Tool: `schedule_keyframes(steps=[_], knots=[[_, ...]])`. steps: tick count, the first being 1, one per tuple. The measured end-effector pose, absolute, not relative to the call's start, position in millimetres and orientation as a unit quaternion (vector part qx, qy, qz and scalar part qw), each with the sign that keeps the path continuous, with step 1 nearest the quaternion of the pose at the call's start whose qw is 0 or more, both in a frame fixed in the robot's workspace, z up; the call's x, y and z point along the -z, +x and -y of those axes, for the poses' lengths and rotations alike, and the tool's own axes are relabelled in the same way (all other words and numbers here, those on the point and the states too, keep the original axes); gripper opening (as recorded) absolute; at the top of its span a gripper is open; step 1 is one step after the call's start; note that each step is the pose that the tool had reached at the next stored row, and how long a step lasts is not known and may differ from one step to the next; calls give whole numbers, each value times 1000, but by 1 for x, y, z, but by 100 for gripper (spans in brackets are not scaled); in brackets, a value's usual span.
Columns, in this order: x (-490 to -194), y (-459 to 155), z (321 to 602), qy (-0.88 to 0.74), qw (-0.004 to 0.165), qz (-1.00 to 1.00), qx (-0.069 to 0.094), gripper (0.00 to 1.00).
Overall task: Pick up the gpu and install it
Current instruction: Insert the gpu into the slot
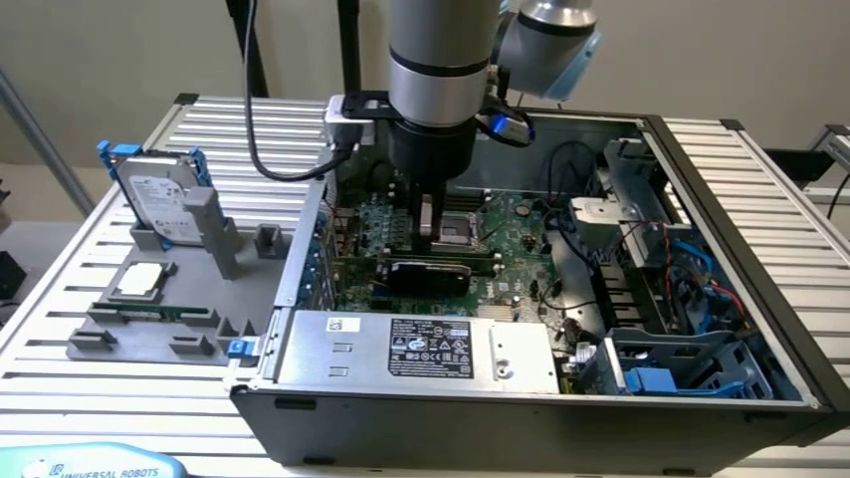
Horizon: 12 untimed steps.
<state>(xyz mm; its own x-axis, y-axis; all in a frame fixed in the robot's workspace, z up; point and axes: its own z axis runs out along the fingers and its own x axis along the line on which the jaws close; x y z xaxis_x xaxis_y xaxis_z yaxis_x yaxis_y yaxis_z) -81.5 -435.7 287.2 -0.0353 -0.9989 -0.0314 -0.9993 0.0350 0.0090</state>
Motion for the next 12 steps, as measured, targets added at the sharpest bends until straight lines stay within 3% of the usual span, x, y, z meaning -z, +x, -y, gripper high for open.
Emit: schedule_keyframes(steps=[12], knots=[[-295, -81, 436, -694, 8, -719, -14, 11]])
